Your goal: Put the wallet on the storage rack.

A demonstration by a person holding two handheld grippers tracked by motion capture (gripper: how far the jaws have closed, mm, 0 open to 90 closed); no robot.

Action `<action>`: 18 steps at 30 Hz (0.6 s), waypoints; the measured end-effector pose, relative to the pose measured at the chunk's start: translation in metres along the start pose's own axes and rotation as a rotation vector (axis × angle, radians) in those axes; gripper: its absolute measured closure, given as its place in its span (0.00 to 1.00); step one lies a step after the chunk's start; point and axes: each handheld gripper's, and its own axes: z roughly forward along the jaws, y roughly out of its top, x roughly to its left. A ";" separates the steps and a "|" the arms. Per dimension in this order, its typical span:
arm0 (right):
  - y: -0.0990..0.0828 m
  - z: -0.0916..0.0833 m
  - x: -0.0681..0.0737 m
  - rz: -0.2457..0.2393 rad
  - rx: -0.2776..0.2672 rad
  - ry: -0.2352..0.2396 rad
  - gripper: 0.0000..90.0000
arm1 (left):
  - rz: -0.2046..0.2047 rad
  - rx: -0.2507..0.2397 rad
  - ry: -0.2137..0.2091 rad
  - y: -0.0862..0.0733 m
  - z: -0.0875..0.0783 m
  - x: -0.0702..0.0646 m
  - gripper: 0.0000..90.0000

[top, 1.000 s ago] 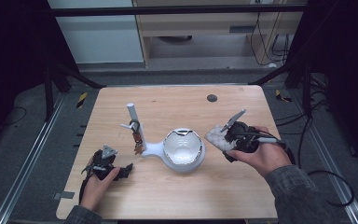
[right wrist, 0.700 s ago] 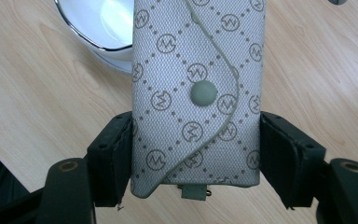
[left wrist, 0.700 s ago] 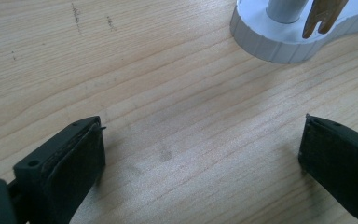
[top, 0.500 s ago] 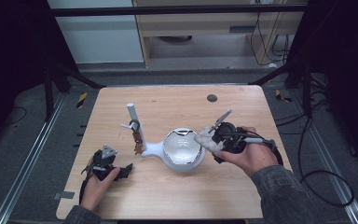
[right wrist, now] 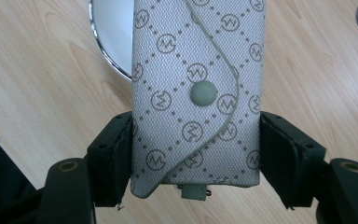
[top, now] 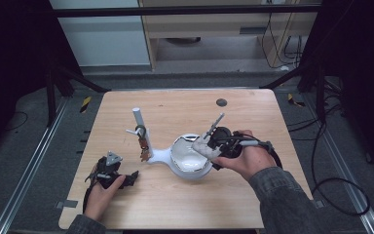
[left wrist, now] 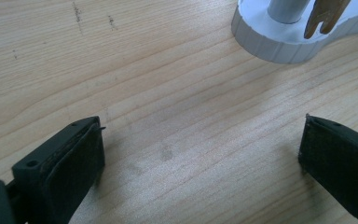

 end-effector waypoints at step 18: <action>0.024 0.026 0.020 -0.052 0.028 0.078 0.35 | -0.001 0.000 0.000 0.000 0.000 0.000 0.00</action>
